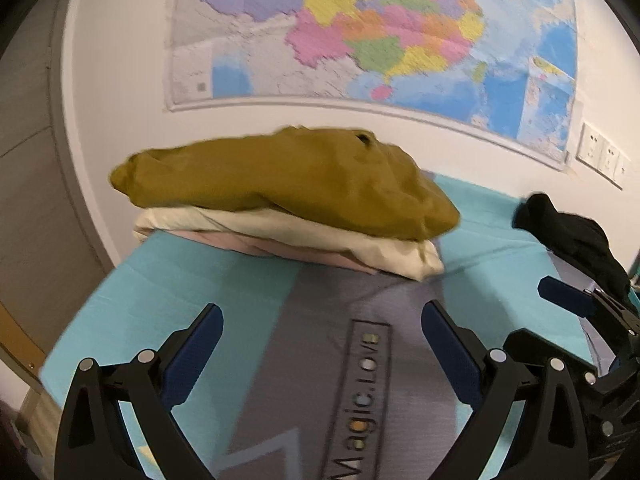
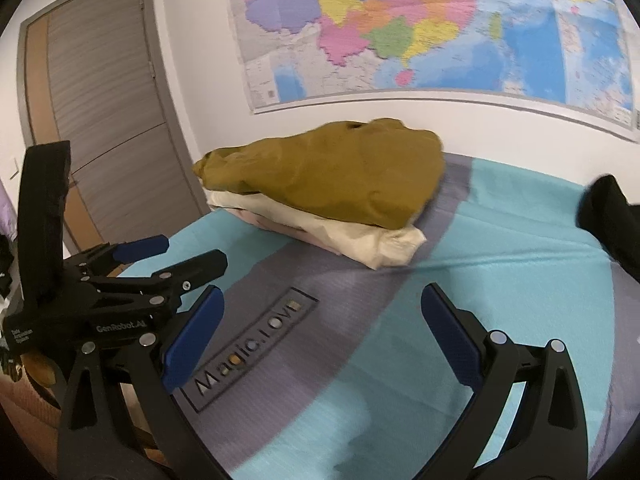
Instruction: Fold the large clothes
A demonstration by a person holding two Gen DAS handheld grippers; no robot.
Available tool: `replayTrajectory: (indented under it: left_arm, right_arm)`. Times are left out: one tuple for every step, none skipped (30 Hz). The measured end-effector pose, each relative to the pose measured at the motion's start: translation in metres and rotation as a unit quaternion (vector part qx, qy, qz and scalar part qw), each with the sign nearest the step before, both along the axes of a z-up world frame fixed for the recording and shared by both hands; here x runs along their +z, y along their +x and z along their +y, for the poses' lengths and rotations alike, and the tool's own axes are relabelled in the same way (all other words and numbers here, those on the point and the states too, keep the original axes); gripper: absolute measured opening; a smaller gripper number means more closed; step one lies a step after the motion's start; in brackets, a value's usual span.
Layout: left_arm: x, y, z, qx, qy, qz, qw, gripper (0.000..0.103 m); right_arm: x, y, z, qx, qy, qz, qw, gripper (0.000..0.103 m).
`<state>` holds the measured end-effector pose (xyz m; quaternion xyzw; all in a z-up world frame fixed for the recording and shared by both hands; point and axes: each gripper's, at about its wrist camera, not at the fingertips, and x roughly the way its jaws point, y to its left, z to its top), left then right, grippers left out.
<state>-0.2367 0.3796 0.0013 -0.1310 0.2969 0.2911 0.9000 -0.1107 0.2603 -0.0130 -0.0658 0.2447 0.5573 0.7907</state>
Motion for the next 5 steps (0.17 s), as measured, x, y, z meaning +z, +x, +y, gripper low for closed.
replayTrajectory:
  left_arm:
    - [-0.002,0.004,-0.002,-0.008,-0.007,-0.001,0.9999,0.096]
    - [-0.004,0.01,-0.006,-0.018,-0.015,-0.001,0.9997,0.096]
    - [-0.006,0.014,-0.009,-0.026,-0.02,0.0,0.9995,0.096]
    - [-0.008,0.021,-0.014,-0.043,-0.03,0.0,0.9986,0.096]
    - [-0.011,0.027,-0.018,-0.054,-0.035,0.002,0.9979,0.096]
  right_arm:
    - [-0.001,0.003,-0.004,-0.006,0.0,0.001,1.0,0.097]
    - [-0.001,0.006,-0.011,-0.016,0.001,0.002,1.0,0.097]
    - [-0.002,0.01,-0.018,-0.026,0.004,0.004,1.0,0.097]
    - [-0.003,0.015,-0.028,-0.039,0.006,0.009,0.999,0.097]
    - [-0.004,0.02,-0.039,-0.055,0.008,0.011,0.998,0.097]
